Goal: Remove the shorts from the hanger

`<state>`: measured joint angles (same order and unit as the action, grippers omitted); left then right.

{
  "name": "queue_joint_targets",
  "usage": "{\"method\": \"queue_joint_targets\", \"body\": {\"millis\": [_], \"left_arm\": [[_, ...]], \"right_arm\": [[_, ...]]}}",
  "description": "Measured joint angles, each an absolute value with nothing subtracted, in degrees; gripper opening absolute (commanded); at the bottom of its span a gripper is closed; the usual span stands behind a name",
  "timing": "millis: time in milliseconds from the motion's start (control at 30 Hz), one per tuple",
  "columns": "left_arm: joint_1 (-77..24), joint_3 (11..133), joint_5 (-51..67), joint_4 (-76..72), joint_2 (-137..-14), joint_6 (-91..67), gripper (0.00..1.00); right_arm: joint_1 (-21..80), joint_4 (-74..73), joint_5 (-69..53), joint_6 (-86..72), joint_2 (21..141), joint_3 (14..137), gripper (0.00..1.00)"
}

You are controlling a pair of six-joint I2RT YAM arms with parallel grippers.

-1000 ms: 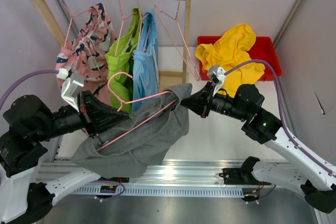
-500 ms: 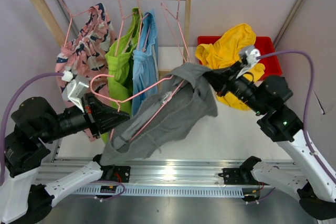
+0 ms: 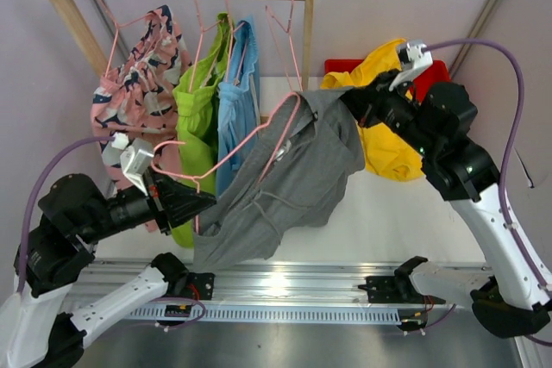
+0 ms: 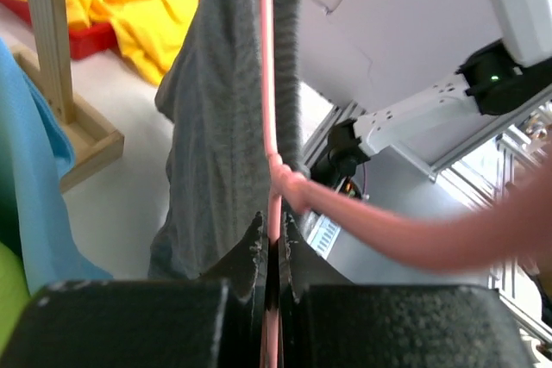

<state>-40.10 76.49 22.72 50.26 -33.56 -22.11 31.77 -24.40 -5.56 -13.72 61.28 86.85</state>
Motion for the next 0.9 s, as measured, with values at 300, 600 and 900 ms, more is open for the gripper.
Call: {"method": "queue_joint_targets", "body": {"millis": [300, 600, 900], "left_arm": [[-39.94, 81.60, 21.80, 47.90, -32.75, -22.24, 0.00], [-40.10, 91.83, 13.06, 52.23, -38.76, -23.68, 0.00], [-40.12, 100.99, 6.70, 47.20, -53.98, -24.56, 0.00]], "right_arm": [[31.68, -32.80, -1.78, -14.83, 70.81, 102.63, 0.00], [43.11, -25.61, -17.08, -13.93, 52.25, 82.91, 0.00], [58.72, -28.91, -6.13, -11.38, 49.43, 82.41, 0.00]]}}
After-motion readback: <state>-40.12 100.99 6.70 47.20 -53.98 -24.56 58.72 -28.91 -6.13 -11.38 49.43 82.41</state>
